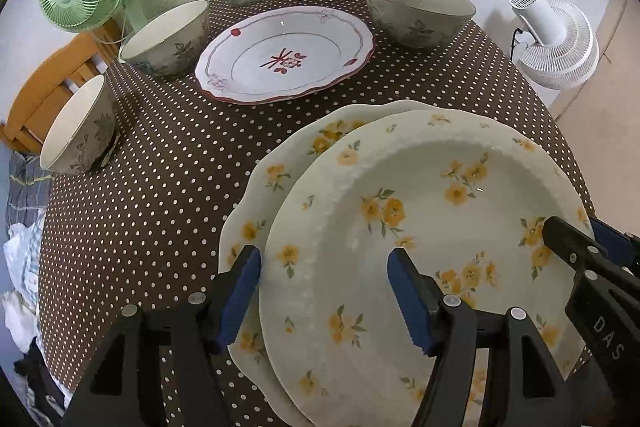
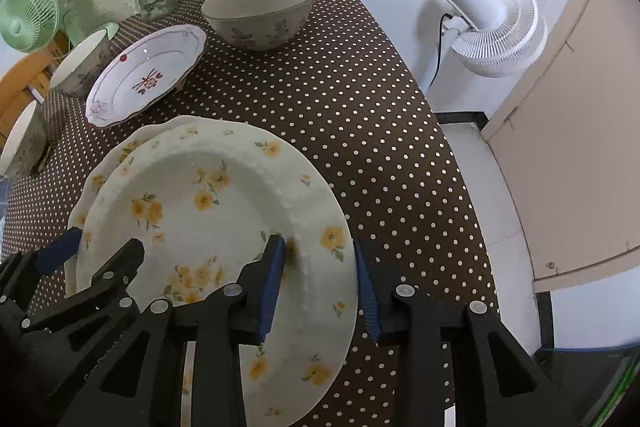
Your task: Organize plates and bowls
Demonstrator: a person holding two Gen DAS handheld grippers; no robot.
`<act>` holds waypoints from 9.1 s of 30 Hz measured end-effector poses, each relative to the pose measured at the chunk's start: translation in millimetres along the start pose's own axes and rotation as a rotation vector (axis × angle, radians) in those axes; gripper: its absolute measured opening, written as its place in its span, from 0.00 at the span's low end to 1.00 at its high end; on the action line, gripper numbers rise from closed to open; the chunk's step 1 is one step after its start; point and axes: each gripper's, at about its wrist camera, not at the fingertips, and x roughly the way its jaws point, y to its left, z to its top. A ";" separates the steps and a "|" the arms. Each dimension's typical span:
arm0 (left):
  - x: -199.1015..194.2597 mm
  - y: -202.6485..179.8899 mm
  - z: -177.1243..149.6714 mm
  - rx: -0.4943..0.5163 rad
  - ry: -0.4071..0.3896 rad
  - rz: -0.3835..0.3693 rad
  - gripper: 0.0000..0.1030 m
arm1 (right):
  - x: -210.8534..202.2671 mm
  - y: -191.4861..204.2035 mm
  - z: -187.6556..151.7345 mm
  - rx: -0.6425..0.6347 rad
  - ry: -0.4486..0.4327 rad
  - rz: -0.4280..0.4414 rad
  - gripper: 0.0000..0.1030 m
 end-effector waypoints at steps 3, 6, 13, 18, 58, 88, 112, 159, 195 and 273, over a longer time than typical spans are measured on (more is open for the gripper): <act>-4.2 2.3 -0.5 -0.009 -0.015 0.001 0.71 | 2.2 3.4 1.9 -0.010 0.001 0.006 0.37; -7.8 7.6 -0.5 -0.016 -0.027 0.000 0.75 | 6.0 5.1 4.6 -0.012 0.009 0.012 0.38; -5.3 13.4 2.3 -0.017 -0.023 0.007 0.76 | 13.2 19.9 11.5 -0.046 0.018 0.011 0.40; -2.3 19.5 3.3 -0.020 -0.012 -0.006 0.77 | 16.0 25.5 11.1 -0.052 0.025 -0.013 0.44; -56.0 178.9 77.8 -0.013 -0.228 -0.081 0.87 | -69.5 154.7 70.1 0.044 -0.218 0.014 0.65; 56.0 132.3 150.0 -0.064 -0.141 0.024 0.71 | 59.0 129.7 159.2 0.014 -0.136 0.059 0.62; 77.0 118.6 141.5 -0.023 -0.054 0.065 0.43 | 86.8 132.9 152.0 -0.034 -0.052 0.078 0.45; 65.1 160.7 106.1 -0.107 -0.045 0.103 0.44 | 94.9 183.1 140.0 -0.123 0.013 0.124 0.44; -23.6 186.6 92.5 -0.109 -0.139 0.042 0.44 | -15.9 191.5 107.7 -0.050 -0.082 0.066 0.45; -19.1 -7.7 10.3 0.034 -0.026 0.094 0.44 | 8.7 26.2 27.3 -0.021 0.074 0.003 0.45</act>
